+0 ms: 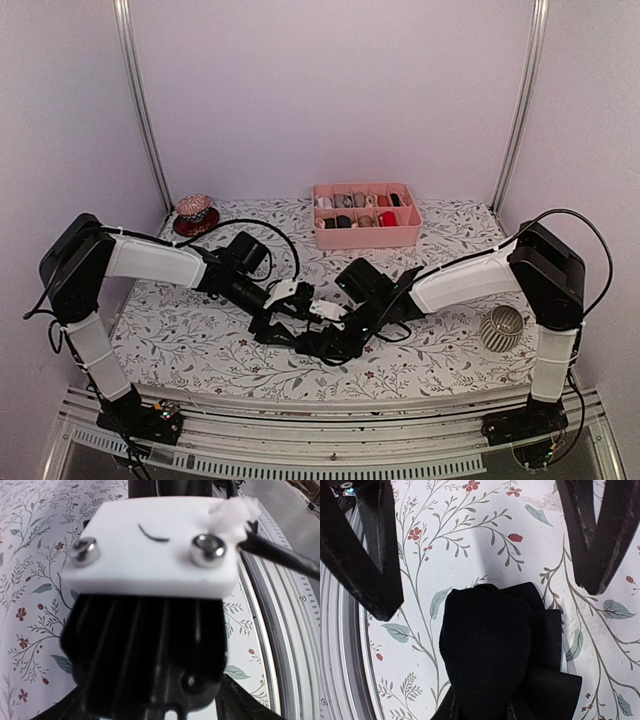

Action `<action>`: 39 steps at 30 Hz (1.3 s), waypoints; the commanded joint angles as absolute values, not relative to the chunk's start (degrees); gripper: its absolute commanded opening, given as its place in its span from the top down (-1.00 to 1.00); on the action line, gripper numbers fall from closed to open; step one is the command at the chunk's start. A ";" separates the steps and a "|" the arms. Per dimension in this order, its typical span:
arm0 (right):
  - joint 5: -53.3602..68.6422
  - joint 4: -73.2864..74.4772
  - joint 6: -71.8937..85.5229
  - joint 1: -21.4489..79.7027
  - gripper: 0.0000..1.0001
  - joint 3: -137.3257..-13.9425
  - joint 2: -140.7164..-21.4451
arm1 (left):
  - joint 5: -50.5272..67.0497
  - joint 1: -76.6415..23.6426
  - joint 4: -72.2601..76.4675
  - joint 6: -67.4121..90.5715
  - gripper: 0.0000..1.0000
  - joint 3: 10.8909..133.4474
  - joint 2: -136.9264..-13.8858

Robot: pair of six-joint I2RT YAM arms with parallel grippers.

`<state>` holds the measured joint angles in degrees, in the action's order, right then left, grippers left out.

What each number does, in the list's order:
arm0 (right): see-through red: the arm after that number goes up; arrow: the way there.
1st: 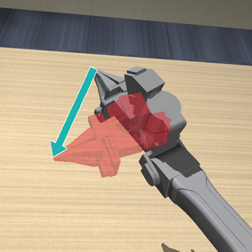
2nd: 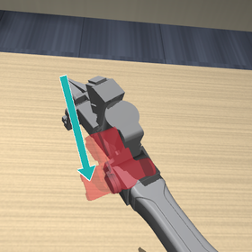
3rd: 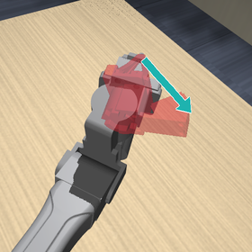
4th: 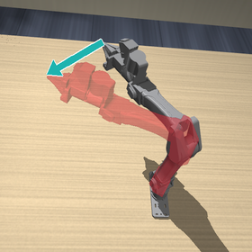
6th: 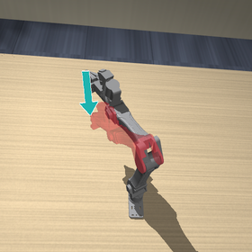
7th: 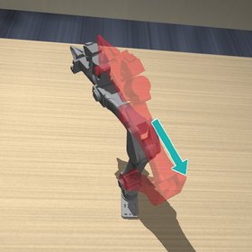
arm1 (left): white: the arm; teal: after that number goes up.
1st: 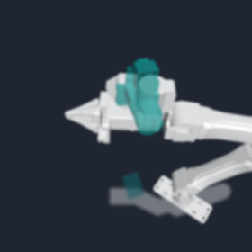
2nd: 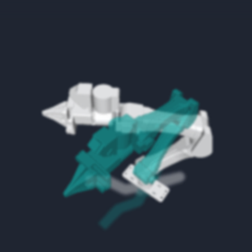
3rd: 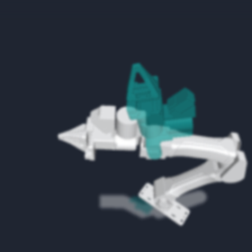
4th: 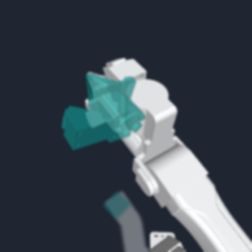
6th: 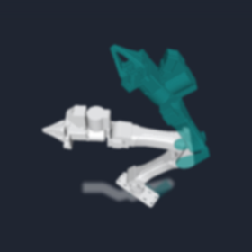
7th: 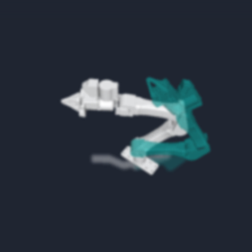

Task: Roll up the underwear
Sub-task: Roll the underwear at the center of the board.

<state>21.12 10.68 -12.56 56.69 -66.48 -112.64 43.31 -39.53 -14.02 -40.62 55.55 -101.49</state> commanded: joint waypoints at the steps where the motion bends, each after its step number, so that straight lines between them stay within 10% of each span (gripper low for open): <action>1: 21.39 16.87 -11.35 56.04 0.78 -64.86 -117.53 | 48.92 -38.69 -16.33 -40.64 -0.57 56.11 -100.70; 23: 24.82 16.26 -9.99 54.49 0.79 -64.43 -116.63 | 46.51 -38.88 -19.99 -29.33 -0.40 60.85 -107.76; 39: 23.71 15.94 -8.76 54.44 0.76 -64.43 -115.26 | 43.50 -41.94 -22.17 -29.09 0.52 63.00 -111.17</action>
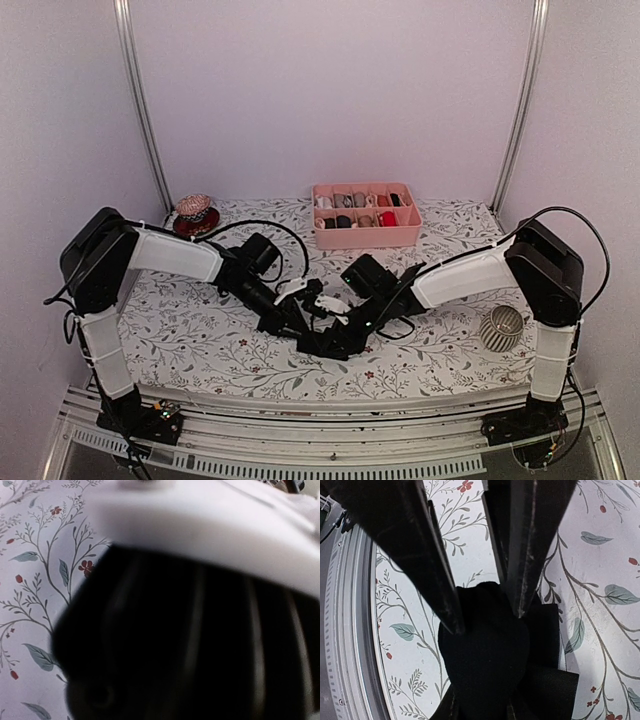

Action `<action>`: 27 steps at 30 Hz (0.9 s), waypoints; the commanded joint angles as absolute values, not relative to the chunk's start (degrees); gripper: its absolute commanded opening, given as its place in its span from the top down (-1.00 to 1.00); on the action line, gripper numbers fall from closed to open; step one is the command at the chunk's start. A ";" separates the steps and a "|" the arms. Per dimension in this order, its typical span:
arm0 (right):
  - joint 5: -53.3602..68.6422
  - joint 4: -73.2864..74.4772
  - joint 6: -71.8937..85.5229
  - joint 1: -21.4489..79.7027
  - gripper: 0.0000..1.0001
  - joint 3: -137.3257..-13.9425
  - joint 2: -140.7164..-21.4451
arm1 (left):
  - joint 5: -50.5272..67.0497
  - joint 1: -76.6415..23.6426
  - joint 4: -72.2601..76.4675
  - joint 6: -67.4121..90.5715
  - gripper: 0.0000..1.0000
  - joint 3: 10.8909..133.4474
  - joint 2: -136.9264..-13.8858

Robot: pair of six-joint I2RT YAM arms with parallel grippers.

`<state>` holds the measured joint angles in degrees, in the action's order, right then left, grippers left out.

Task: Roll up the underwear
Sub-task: Roll the underwear at the center of the board.

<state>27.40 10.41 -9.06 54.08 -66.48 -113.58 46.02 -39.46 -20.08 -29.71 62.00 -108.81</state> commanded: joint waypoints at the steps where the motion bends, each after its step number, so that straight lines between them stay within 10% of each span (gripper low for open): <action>1: 23.65 15.91 -8.67 54.47 0.76 -64.42 -115.11 | 43.57 -41.93 -22.52 -29.16 0.58 63.22 -111.38; 6: 23.50 15.57 -8.35 54.49 0.47 -64.21 -114.28 | 42.63 -41.92 -24.95 -28.86 0.99 64.77 -113.13; 14: 22.83 12.85 -7.92 54.83 -0.03 -61.45 -107.85 | 41.14 -41.16 -27.90 -28.40 1.00 65.59 -115.01; 27: 20.26 10.34 -7.18 55.01 -0.29 -60.63 -104.64 | 40.96 -40.69 -29.79 -29.22 1.00 67.49 -116.91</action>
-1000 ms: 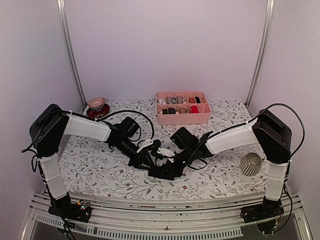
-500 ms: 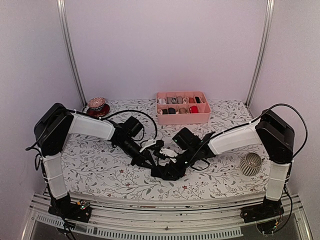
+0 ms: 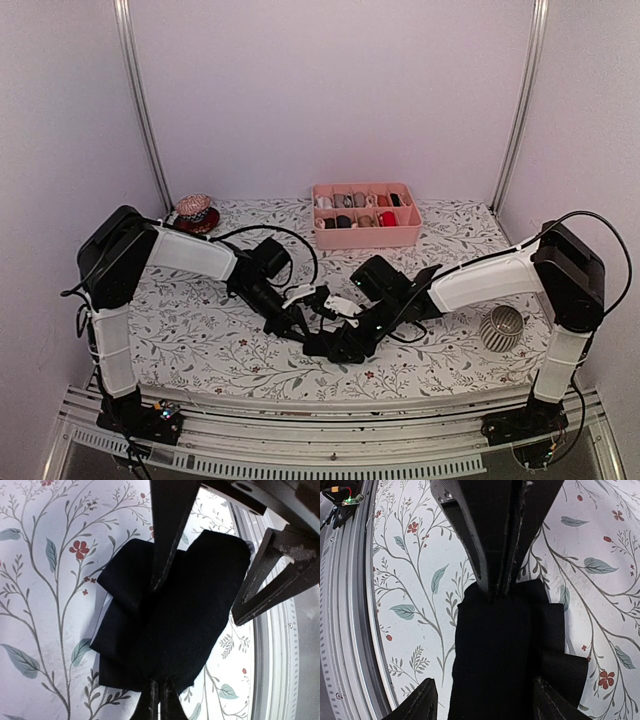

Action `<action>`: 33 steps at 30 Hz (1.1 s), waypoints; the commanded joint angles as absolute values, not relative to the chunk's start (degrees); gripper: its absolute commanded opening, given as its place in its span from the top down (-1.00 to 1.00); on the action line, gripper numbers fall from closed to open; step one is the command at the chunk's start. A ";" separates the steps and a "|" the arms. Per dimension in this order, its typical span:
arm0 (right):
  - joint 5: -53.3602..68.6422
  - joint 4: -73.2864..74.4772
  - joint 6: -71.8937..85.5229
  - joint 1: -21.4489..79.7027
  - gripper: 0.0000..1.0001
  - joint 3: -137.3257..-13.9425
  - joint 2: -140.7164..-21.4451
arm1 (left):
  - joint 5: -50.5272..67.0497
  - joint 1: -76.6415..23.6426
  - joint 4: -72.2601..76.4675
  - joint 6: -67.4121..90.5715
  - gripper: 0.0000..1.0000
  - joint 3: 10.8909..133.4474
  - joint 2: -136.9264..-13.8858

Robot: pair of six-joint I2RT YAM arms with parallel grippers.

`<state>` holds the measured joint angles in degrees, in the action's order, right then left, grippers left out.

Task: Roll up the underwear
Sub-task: Roll the underwear at the center of the board.

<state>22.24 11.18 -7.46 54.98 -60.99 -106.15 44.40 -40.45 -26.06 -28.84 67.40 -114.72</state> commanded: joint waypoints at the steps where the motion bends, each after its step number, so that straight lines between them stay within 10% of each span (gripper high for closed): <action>1: 19.84 10.17 -7.05 54.94 -0.30 -60.60 -104.55 | 41.08 -40.69 -29.69 -29.26 1.00 67.50 -116.90; 13: 16.84 6.77 -4.42 54.50 -0.46 -58.78 -101.18 | 40.18 -40.61 -29.18 -29.18 1.00 68.82 -117.43; 33: 25.11 7.30 -0.45 50.02 0.77 -57.42 -106.02 | 39.55 -39.65 -26.72 -28.87 0.94 67.63 -115.27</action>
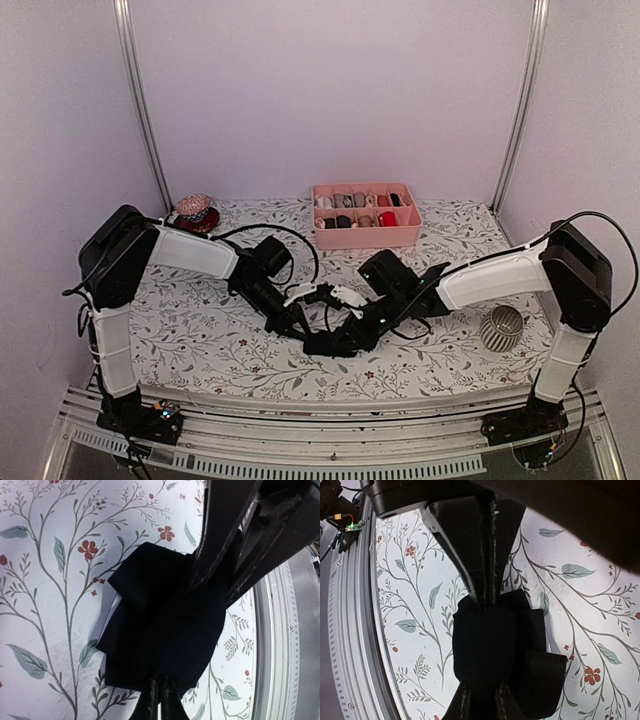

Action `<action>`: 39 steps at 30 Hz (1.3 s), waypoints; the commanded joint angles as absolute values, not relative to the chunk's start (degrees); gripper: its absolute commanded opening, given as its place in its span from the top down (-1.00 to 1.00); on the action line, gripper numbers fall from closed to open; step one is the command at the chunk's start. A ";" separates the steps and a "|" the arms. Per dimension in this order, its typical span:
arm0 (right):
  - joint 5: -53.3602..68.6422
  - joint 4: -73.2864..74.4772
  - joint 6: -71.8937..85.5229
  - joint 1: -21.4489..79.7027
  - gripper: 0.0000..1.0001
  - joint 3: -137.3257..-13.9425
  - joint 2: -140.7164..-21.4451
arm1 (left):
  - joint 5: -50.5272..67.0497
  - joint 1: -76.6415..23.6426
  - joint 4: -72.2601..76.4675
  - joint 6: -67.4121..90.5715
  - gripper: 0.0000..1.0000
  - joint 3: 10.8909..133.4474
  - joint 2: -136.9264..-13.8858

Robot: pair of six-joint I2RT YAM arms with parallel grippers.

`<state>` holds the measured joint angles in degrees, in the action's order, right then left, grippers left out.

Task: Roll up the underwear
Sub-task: Roll the underwear at the center of the board, then pick up the underwear from the center of the board.

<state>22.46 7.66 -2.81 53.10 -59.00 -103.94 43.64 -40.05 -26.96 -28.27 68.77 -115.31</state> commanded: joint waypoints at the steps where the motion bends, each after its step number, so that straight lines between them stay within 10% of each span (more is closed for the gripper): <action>1: 26.53 7.06 -0.36 49.24 0.80 -57.33 -106.45 | 39.63 -39.64 -26.46 -28.91 0.89 67.48 -114.92; 7: 36.51 5.24 3.27 44.99 0.88 -56.94 -110.08 | 39.13 -39.46 -22.49 -29.00 0.14 65.25 -110.34; 14: 39.37 3.35 5.38 43.52 0.91 -56.41 -111.85 | 44.76 -38.48 -18.13 -27.61 -0.17 63.47 -106.02; 39: 38.62 2.99 6.50 42.84 0.91 -57.47 -114.08 | 43.74 -43.03 -16.55 -20.59 -0.32 69.61 -115.57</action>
